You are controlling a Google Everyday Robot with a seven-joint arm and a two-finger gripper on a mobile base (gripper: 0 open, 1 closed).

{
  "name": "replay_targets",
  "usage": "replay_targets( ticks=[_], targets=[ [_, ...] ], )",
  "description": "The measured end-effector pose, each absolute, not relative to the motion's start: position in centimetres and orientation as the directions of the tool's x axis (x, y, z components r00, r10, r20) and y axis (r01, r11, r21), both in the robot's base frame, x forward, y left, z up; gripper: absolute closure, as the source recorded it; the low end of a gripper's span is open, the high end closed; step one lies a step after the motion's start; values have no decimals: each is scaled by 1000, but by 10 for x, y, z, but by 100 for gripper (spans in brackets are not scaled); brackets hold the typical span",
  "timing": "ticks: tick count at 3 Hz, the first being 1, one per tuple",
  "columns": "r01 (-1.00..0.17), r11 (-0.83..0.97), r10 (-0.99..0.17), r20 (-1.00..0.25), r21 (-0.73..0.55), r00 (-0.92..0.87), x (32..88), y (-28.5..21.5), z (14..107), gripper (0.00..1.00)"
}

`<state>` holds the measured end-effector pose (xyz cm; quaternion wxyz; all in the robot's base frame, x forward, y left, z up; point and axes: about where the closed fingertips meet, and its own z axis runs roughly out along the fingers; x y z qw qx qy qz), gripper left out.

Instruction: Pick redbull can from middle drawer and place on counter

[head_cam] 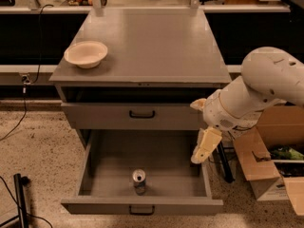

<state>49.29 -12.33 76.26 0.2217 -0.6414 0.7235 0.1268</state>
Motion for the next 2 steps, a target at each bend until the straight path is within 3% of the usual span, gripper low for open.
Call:
replay_targets(
  ticks=[1,2],
  targets=[
    [-984,145,-870,-486,-103,-78,493,-123,762,0],
    [-995,97,-856,-512,-23,-72,492,-106,730,0]
  ],
)
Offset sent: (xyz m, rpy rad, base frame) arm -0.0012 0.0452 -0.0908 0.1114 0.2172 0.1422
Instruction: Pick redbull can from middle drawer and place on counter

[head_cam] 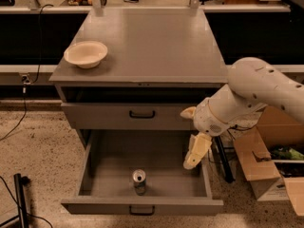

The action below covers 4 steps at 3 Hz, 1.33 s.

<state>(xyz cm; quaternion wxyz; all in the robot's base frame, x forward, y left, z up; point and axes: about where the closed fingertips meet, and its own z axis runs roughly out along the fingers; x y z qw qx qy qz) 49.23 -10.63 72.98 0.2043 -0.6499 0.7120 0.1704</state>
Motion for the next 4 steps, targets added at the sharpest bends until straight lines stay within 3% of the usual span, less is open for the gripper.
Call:
replay_targets(
  ticks=[1,2,4],
  targets=[
    [-998,42,-788,-612,56,-67,475,-74,670,0],
    [-1000,29,-698,-716,12,-29,472,-39,627,0],
    [-999,50,-694,-720,-19,-21,485,-31,616,0]
  ],
)
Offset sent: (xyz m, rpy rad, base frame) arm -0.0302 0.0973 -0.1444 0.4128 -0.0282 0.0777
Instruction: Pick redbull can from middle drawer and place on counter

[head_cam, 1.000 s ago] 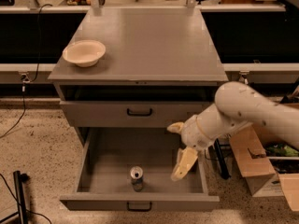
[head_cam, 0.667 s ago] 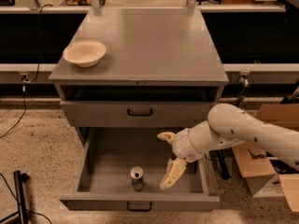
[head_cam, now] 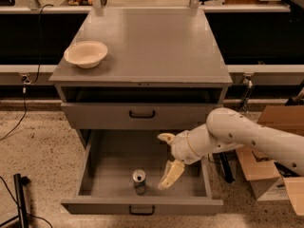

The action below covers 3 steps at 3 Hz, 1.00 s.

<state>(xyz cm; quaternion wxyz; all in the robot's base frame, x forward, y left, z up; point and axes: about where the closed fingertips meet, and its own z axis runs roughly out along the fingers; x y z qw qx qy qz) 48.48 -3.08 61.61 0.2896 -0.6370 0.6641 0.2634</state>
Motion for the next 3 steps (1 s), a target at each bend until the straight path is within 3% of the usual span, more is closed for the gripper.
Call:
replay_targets(
  ticks=[2,3],
  targets=[
    [-974,130,-604,-794,-185,70,525,-6,567,0],
    [-965,156,-574,-815,-211,85,533,-1,546,0]
  ],
)
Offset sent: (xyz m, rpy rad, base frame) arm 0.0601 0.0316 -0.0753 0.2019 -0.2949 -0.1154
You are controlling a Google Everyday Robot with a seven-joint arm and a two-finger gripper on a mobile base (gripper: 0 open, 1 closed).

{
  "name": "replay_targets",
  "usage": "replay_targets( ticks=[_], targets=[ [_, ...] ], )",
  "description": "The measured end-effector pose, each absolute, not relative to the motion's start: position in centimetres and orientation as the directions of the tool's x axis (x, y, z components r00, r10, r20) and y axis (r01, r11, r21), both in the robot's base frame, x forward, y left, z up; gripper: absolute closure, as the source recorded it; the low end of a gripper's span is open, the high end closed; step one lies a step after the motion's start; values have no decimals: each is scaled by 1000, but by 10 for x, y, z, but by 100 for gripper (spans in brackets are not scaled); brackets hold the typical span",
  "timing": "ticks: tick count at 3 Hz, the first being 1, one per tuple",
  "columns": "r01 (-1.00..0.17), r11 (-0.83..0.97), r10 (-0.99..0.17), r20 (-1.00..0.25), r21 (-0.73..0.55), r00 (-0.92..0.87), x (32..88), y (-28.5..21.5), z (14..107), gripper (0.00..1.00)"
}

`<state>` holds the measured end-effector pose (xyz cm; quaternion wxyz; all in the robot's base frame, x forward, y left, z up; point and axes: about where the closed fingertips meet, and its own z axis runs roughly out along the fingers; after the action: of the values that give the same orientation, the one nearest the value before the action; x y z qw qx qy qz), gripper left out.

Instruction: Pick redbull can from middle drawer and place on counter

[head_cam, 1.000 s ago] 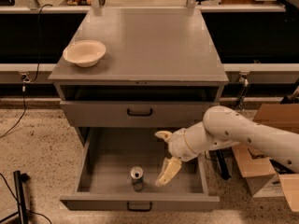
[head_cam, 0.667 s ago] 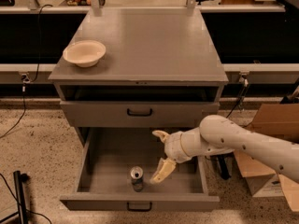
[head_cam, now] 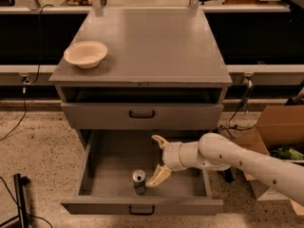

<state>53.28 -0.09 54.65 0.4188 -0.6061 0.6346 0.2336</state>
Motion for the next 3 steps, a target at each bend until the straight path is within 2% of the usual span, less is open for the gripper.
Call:
replay_targets(
  ticks=[1,3],
  targets=[
    [-977,145,-544,-837,-158,55,542,7,518,0],
    [-979,137,-540,-840,-154,57,537,13,500,0]
  ],
)
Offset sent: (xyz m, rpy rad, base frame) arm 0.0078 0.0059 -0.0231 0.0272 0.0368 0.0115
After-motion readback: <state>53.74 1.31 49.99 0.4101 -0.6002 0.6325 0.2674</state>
